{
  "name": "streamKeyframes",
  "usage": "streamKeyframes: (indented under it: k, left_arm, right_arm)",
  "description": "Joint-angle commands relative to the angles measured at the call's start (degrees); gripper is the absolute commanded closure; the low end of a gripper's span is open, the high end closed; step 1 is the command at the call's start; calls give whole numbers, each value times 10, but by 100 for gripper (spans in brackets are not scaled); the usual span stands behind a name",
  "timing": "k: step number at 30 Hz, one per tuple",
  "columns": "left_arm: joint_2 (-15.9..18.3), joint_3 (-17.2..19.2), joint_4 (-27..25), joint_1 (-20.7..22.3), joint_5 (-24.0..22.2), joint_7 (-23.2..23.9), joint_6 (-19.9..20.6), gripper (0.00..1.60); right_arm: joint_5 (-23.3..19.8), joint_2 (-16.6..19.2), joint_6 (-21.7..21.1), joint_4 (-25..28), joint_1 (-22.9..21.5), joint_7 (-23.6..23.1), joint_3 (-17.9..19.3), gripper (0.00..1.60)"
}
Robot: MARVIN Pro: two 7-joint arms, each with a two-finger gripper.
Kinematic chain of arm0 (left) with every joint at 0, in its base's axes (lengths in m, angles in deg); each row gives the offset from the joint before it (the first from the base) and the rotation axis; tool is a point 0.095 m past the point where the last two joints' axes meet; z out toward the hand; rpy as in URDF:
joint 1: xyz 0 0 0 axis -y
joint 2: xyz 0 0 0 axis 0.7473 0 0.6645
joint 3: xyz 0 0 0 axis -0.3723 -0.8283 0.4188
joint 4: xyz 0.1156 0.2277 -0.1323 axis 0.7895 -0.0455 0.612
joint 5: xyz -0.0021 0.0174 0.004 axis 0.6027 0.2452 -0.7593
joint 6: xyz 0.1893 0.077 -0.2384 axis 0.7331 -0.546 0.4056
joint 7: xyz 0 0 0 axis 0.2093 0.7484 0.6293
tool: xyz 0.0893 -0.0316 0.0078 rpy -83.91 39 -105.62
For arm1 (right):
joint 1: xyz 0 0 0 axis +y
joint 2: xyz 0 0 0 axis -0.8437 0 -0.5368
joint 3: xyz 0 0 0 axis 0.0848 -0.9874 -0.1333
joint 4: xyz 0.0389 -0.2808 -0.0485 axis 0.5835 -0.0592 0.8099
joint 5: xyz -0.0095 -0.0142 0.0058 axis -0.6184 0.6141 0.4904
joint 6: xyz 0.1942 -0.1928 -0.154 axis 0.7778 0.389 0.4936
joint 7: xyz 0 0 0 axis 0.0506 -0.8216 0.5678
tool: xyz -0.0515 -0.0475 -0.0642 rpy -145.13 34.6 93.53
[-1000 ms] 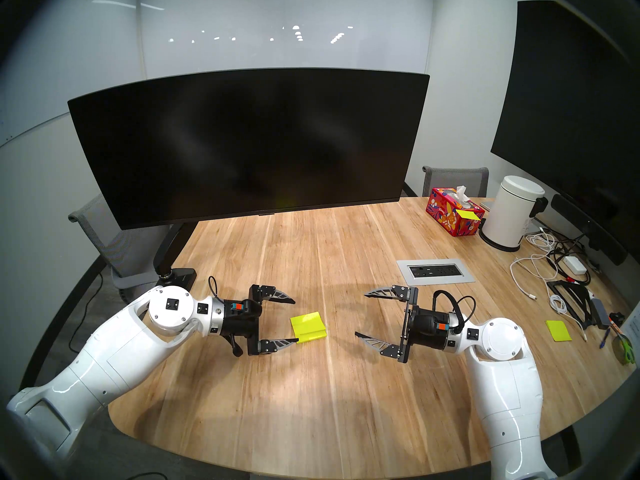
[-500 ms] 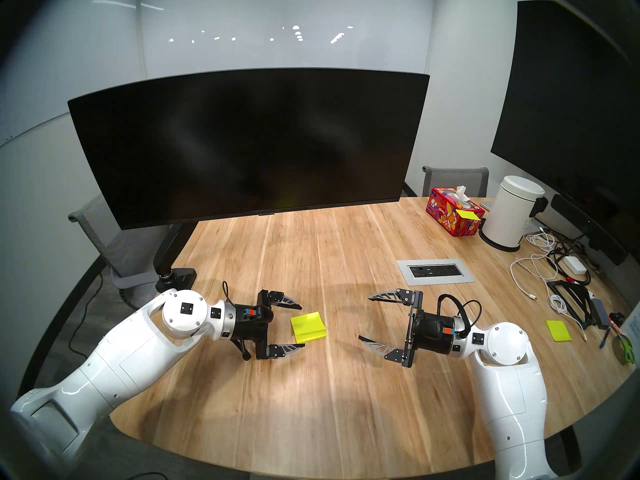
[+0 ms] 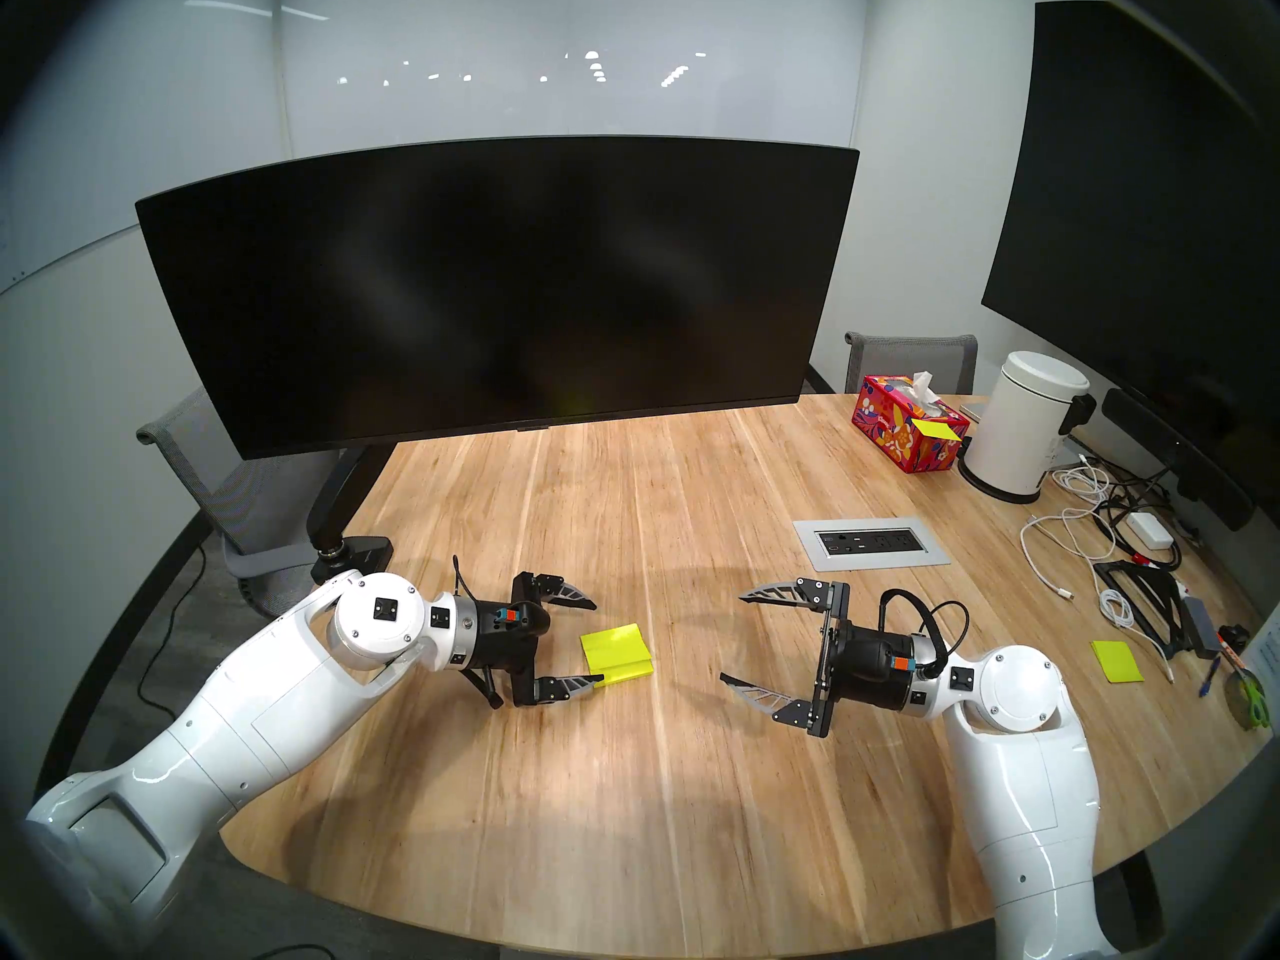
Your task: Peel one sticky note off the pad and stick it onto the monitor, then press it flat
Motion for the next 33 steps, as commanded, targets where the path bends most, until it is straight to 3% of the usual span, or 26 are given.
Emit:
streamKeyframes:
  k: [1, 14, 16, 17, 21, 22, 23, 24, 26, 31, 33]
  left_arm:
    - [-10, 0, -1, 15, -1, 3, -3, 0]
    - [-18, -1, 2, 19, 3, 2, -10, 3]
    - [-19, -1, 4, 20, 2, 4, -9, 18]
    - [-20, -2, 5, 20, 2, 4, -10, 43]
    - [-22, -5, 10, 24, 4, 8, -8, 46]
    - [-22, -6, 11, 25, 4, 9, -9, 51]
    - [-23, -6, 12, 25, 5, 9, -9, 75]
    - [-24, -7, 14, 26, 5, 11, -9, 75]
    - [-26, -8, 17, 27, 3, 14, -10, 45]
    - [-28, -10, 20, 28, 5, 18, -11, 55]
    - [-29, -10, 21, 28, 4, 19, -11, 68]
  right_arm:
    - [-13, -1, -1, 10, -3, -5, -1, 0]
    - [-17, 2, -2, 6, -7, -5, -4, 0]
    - [-18, 2, -2, 5, -8, -5, -4, 0]
    - [-18, 2, -3, 5, -8, -5, -4, 0]
    - [-19, 3, -4, 3, -9, -5, -5, 0]
    - [-19, 3, -4, 3, -9, -5, -6, 0]
    - [-20, 3, -4, 3, -10, -5, -6, 0]
    - [-20, 3, -4, 3, -10, -5, -6, 0]
    - [-21, 3, -5, 2, -11, -4, -6, 0]
    - [-20, 3, -6, 0, -13, -5, -6, 0]
    - [-19, 5, -9, -2, -14, -7, -9, 0]
